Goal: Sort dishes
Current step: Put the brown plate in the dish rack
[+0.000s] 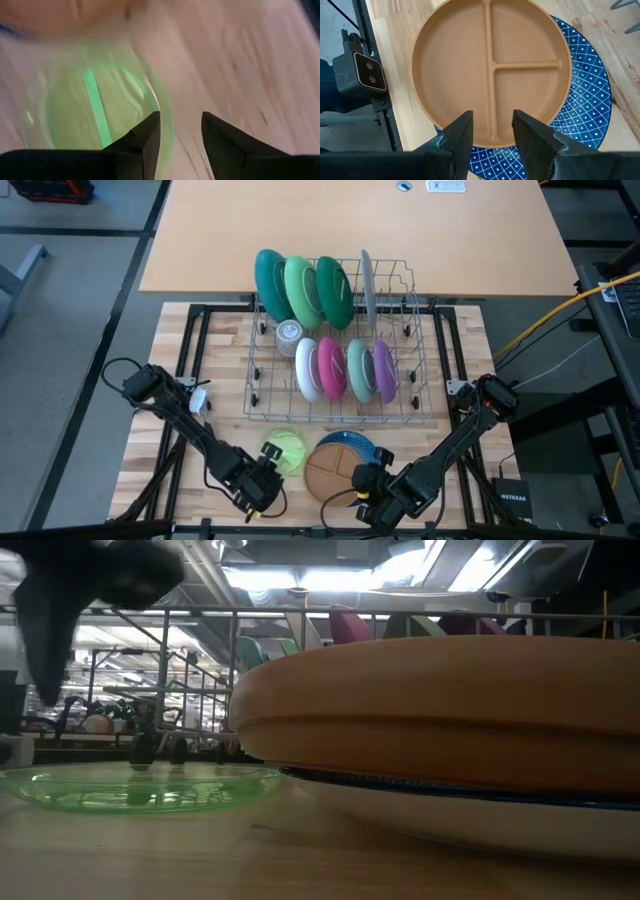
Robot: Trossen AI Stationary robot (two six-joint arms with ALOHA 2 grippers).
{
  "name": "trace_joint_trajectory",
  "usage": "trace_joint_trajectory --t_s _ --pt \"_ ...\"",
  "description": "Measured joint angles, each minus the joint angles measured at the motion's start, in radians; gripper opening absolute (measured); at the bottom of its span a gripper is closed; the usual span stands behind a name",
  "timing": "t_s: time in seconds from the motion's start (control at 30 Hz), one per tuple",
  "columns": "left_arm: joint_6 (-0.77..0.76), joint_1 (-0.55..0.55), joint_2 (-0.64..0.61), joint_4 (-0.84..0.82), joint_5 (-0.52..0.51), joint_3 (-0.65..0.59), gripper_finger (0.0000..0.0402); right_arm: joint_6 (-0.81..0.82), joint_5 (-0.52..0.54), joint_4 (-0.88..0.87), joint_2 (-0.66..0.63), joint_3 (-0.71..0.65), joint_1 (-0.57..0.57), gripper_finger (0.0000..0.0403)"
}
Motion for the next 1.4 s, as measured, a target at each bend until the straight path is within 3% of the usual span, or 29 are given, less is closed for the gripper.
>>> trace_joint_trajectory --t_s 0.4,0.57,0.77,1.23,1.4 --pt "0.473 0.056 0.000 0.352 -0.065 0.006 0.0134 -0.002 0.000 -0.001 0.000 0.000 0.000 0.0144" --pt "0.500 0.104 0.024 0.382 -0.051 0.003 0.0134 -0.002 0.000 -0.001 0.000 0.000 0.000 0.0144" --pt "0.521 0.125 0.046 0.374 0.062 0.003 0.0134 -0.002 0.000 -0.001 0.000 0.000 0.000 0.0144" --pt "0.629 0.154 0.133 0.399 0.089 0.003 0.0133 -0.003 -0.007 -0.002 0.000 0.000 0.000 0.0144" --pt "0.659 0.153 0.137 0.411 0.084 0.003 0.0097 -0.003 -0.007 -0.002 0.000 0.000 0.000 0.0144"
